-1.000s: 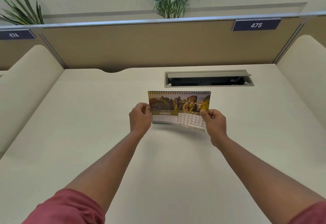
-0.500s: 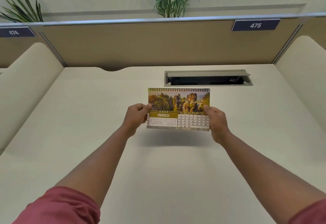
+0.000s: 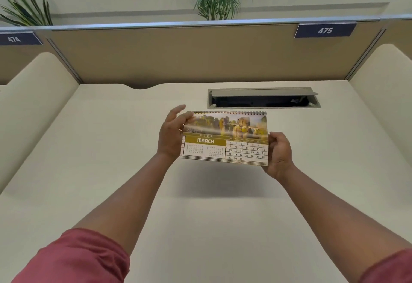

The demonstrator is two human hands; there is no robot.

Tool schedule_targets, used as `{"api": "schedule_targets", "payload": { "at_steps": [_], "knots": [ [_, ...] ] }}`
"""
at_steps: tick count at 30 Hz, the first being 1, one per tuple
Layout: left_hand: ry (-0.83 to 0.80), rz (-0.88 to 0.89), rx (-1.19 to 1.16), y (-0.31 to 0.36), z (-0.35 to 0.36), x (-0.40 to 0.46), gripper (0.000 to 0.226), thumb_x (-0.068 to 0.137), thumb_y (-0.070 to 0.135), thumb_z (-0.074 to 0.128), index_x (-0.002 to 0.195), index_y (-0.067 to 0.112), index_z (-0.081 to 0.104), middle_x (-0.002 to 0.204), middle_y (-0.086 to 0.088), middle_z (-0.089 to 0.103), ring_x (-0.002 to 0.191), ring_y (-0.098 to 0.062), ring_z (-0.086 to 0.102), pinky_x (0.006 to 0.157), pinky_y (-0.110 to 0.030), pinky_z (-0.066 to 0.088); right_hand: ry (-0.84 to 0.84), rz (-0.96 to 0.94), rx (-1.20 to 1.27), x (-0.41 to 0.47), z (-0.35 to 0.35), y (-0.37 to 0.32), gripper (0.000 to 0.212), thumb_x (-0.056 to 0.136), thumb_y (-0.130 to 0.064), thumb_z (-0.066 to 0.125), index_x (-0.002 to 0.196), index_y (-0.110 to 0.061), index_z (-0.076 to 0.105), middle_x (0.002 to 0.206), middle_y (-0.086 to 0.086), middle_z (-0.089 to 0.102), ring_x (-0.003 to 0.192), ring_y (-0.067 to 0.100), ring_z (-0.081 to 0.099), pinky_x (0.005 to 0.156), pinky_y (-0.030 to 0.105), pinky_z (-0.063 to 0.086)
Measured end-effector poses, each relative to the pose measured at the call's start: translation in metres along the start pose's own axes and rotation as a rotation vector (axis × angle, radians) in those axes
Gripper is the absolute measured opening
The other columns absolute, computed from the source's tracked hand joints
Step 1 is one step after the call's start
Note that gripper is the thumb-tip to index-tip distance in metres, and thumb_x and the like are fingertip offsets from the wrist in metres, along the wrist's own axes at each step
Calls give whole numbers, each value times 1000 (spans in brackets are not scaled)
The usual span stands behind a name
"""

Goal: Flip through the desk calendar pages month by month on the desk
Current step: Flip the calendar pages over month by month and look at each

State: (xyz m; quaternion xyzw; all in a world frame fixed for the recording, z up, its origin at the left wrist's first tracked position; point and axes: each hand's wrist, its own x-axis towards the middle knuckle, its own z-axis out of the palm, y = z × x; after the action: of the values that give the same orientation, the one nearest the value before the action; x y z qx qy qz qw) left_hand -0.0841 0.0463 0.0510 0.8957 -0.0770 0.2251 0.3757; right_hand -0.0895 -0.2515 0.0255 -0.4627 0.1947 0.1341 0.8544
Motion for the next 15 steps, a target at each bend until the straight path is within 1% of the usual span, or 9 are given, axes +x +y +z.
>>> {"api": "schedule_targets", "payload": {
  "at_steps": [2,3,4,6,7,9,13,14,15],
  "knots": [
    [26,2,-49,3,-2,9,29,82,8,79,110,5,74,117,-10,70,102,-14,64,92,-34,58,118,-24,-60,2,2,-1,32,90,-23,46,76,-10,72,79,15,72,73,33,71,63,38,55],
    [46,-11,-67,5,-3,12,21,82,11,76,102,6,74,106,-6,71,94,-11,65,87,-31,57,162,-40,-121,3,2,-1,28,88,-17,48,70,-13,70,72,11,72,62,26,68,52,29,48],
    [73,-48,-88,6,-2,16,14,84,13,71,96,6,73,99,-3,71,86,-11,65,81,-31,57,200,-60,-186,6,2,-1,26,86,-12,49,68,-15,67,69,7,70,53,19,62,45,24,39],
    [105,-224,-141,7,2,29,10,90,16,66,89,7,71,90,-5,74,77,-18,66,71,-40,57,256,-96,-274,12,0,1,19,88,-7,49,76,-14,62,70,5,65,46,12,48,43,23,27],
    [97,-310,-163,8,4,35,17,95,23,67,89,8,71,88,-6,75,76,-22,68,68,-40,58,268,-113,-308,15,-1,3,16,92,-7,50,82,-13,61,74,5,61,48,12,45,42,24,28],
    [76,-395,-212,8,10,45,25,96,38,68,93,13,69,86,-1,72,76,-21,69,67,-35,58,272,-140,-384,19,-2,6,15,100,-12,51,89,-11,61,80,8,59,55,14,45,41,22,34],
    [104,-494,-259,4,18,48,24,95,32,67,117,25,59,80,0,67,72,-8,66,58,-20,55,289,-174,-445,22,0,9,12,98,-11,54,91,-9,62,81,10,60,58,16,43,43,24,36],
    [95,-507,-253,4,19,48,21,95,30,64,116,26,62,81,-2,68,73,-9,66,59,-23,55,298,-183,-458,23,0,10,11,98,-11,54,91,-9,62,82,10,61,58,17,43,44,26,36],
    [87,-514,-255,3,21,48,15,94,29,62,108,25,67,83,-4,71,73,-12,65,62,-28,55,308,-193,-471,23,0,10,11,97,-11,55,91,-9,63,83,10,61,59,17,43,46,27,36]
  ]
}}
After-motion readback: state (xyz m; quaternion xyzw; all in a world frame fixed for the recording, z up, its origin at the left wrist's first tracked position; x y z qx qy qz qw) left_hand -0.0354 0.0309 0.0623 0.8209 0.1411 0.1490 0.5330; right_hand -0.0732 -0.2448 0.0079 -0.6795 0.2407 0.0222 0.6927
